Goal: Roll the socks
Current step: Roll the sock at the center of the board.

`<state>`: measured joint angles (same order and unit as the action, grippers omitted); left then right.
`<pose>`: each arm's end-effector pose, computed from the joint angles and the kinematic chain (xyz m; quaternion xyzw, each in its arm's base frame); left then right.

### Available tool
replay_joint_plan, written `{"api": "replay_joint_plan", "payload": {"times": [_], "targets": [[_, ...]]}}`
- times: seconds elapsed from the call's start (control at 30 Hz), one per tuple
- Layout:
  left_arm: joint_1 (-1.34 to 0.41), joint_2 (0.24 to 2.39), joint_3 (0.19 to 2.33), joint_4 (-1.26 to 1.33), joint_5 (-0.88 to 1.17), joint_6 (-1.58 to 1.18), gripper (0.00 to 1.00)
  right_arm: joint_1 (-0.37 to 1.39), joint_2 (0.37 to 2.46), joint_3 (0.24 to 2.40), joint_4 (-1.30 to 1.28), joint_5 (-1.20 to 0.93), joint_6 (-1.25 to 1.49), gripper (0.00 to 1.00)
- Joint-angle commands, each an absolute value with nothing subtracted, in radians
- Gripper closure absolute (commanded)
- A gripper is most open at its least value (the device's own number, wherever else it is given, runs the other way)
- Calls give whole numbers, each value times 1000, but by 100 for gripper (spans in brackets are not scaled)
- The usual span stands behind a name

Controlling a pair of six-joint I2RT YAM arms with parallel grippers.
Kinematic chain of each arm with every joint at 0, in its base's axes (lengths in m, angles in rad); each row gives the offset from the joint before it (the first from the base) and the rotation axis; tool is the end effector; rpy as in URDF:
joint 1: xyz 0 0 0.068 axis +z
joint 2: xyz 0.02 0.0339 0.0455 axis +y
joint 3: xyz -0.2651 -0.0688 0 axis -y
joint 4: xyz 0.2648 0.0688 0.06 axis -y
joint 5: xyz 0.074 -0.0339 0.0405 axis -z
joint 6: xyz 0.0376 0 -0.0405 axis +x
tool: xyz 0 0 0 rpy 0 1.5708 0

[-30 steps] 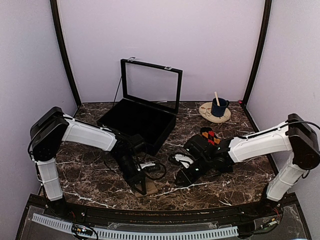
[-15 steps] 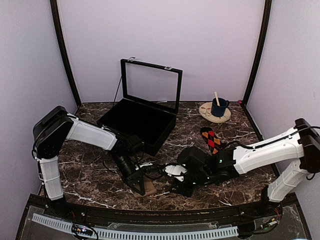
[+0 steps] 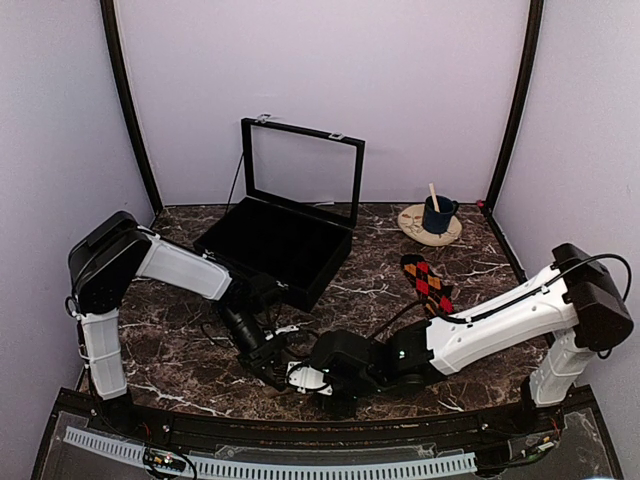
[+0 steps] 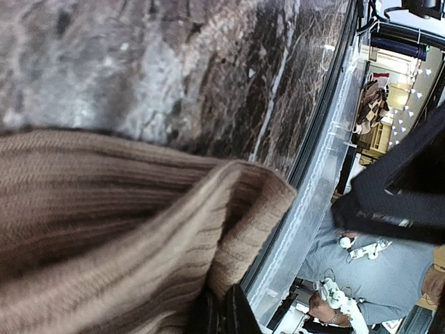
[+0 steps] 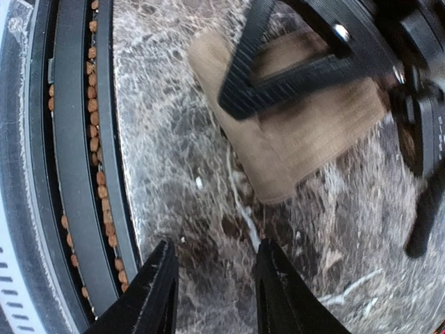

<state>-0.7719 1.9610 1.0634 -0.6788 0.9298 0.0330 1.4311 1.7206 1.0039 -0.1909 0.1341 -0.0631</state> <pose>0.2171 -0.2534 0.0926 -0.3489 -0.8229 0.4172 0.1642 0.0561 0.3629 0.1592 -0.6251 0.7070 0.1562 0.2918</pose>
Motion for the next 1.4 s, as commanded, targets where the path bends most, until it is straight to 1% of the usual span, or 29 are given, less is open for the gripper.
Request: {"api": "replay_joint_plan", "payload": {"times": [0.0,0.23,0.47,0.7,1.07,1.37], "targets": [[-754,1972,1055,-698,952,42,100,1450,1771,1075,-158,197,-150,64],[-737,1994,1060,-700,963,41,100,1450,1839,1122,-133,214,-241,63],[-721,2015,1065,-706,978,43,100,1446,1885,1113,-90,222,-297,65],[-710,2030,1075,-723,980,52,100,1423,1919,1122,-41,228,-307,66],[-693,2042,1094,-752,977,76,100,1373,1957,1130,-41,181,-304,68],[-684,2051,1101,-763,979,89,100,1351,2000,1146,-64,123,-303,73]]}}
